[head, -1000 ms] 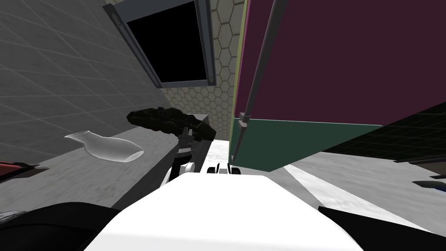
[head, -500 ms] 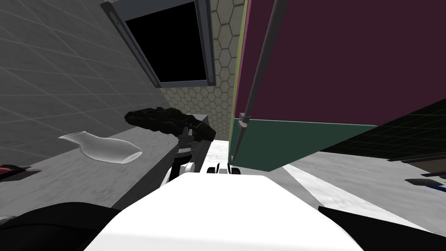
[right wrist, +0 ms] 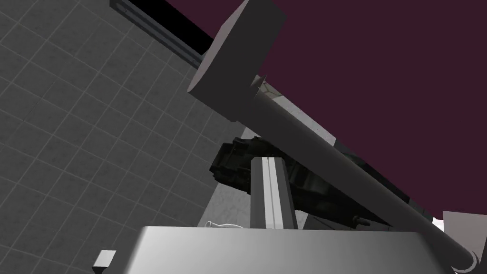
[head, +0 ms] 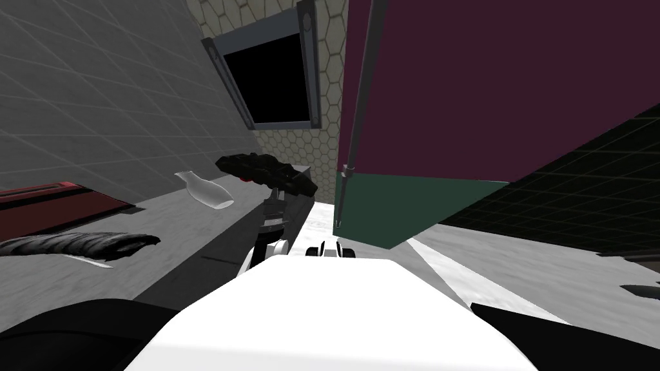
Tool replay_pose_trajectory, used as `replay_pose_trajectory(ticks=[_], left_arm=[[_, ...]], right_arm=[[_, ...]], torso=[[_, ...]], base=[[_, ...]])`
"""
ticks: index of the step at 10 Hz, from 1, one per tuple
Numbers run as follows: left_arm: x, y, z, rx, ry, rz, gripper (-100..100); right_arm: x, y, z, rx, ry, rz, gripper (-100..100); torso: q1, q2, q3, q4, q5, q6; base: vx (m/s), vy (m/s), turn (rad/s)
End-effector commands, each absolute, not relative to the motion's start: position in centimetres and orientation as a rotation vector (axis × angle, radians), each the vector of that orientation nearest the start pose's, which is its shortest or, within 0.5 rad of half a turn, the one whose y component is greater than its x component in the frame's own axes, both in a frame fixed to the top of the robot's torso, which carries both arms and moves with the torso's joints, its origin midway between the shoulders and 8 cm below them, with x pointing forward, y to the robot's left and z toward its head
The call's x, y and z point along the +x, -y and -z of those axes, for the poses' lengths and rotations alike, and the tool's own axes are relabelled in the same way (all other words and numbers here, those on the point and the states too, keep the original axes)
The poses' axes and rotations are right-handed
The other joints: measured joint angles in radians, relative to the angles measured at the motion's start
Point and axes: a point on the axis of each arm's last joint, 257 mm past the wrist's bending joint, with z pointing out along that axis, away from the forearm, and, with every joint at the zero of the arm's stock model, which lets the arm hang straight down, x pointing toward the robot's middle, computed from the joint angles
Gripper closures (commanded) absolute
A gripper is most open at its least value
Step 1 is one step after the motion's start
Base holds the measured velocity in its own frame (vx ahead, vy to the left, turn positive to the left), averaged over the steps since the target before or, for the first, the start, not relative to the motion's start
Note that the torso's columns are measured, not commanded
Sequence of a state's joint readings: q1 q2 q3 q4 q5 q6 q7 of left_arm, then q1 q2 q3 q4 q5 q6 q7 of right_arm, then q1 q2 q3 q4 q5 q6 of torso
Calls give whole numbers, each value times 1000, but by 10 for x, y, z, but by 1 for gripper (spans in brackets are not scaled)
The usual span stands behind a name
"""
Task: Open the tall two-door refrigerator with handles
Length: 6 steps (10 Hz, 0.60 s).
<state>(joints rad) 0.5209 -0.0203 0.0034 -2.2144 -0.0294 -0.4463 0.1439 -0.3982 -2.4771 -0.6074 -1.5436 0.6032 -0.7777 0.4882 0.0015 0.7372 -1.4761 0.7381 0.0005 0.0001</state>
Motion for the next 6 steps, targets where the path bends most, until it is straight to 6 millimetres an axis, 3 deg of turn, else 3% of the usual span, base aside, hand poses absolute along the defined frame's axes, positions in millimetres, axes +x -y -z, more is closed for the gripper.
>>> replay_pose_trajectory(ticks=[1,3,4,5,6], left_arm=[[362,-287,23,-828,-659,1369,0],[362,-287,23,-828,-659,1369,0],[362,-287,23,-828,-659,1369,0],[362,-287,23,-829,-659,1369,0],[362,-287,23,-829,-659,1369,0]], right_arm=[[297,112,-473,-1777,-220,1224,100],[279,102,-473,-1769,-173,1188,100],[284,105,-475,-1770,-188,1200,100],[284,108,-482,-1770,-200,1226,-100],[285,109,-485,-1769,-207,1237,-100]], torso=[[-4,-4,-3,-2,-1,0],[0,-3,-3,-1,0,0],[-1,-1,-1,-1,0,0],[4,-4,-3,-1,1,0],[10,-10,-7,-3,4,0]], base=[[-236,-210,125],[-200,-174,122],[-99,-94,27],[58,62,-39],[137,132,-44]])
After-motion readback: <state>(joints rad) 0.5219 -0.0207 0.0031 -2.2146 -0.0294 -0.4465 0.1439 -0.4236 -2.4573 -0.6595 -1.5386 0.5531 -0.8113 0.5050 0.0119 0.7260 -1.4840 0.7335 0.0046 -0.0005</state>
